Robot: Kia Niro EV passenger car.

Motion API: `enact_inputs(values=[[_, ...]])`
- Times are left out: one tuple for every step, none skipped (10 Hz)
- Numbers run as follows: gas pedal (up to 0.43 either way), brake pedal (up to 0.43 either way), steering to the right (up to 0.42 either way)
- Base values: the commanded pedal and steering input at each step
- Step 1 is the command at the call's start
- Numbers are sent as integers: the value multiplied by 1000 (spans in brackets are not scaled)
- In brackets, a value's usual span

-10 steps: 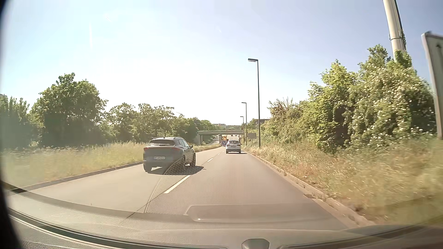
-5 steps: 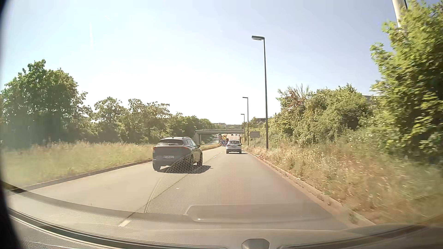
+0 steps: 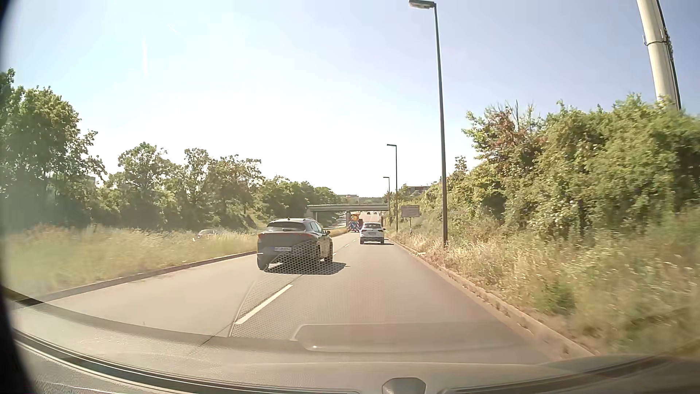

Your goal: Follow the waypoints while adhering to traffic rules and regulations

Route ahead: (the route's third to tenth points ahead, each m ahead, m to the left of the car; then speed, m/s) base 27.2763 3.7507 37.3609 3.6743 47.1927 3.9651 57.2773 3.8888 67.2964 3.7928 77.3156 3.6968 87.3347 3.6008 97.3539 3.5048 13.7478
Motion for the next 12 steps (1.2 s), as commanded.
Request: enact_inputs(values=[[0,24,-2],[0,24,-2],[0,24,-2],[0,24,-1],[0,24,-1],[0,24,-1],[0,24,0],[0,24,0],[0,24,0],[0,24,-1],[0,24,0],[0,24,-1]])
